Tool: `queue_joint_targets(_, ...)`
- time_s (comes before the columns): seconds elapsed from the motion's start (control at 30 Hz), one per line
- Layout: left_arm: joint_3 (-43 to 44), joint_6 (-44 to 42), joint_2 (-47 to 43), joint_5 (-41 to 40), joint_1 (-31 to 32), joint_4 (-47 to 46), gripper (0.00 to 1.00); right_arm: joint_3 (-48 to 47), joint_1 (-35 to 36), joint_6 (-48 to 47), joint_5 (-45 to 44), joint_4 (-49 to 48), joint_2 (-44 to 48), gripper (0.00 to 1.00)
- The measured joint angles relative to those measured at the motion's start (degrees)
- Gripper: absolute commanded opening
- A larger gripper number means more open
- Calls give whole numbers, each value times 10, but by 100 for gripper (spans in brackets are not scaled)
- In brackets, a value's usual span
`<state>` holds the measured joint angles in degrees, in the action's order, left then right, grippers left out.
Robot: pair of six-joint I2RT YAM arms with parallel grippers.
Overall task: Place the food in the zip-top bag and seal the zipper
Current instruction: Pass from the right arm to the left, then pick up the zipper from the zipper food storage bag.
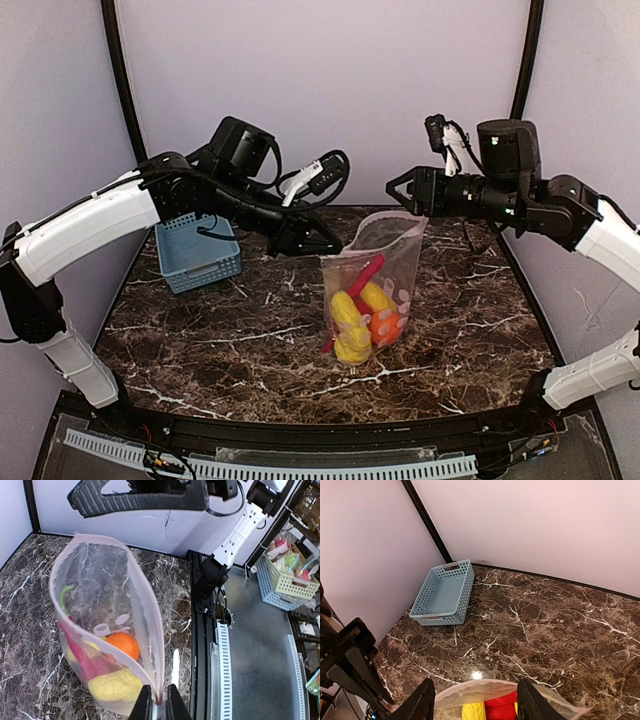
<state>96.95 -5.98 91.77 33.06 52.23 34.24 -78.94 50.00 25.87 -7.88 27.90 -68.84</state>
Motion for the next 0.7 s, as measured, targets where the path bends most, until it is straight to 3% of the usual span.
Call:
queue_joint_targets(0.23, -36, -62, -16, 3, -3, 40, 1, 1, 18, -111, 131, 7, -9, 62)
queue_joint_targets(0.53, -102, -65, -66, -9, -8, 14, 2, -32, 74, -219, 271, 49, -118, 62)
queue_joint_targets(0.57, -116, -61, -75, -11, -10, 4, 7, -32, 74, -226, 279, 55, -121, 61)
queue_joint_targets(0.7, -169, -38, -107, -12, -17, -49, 48, -31, 74, -240, 293, 56, -120, 58)
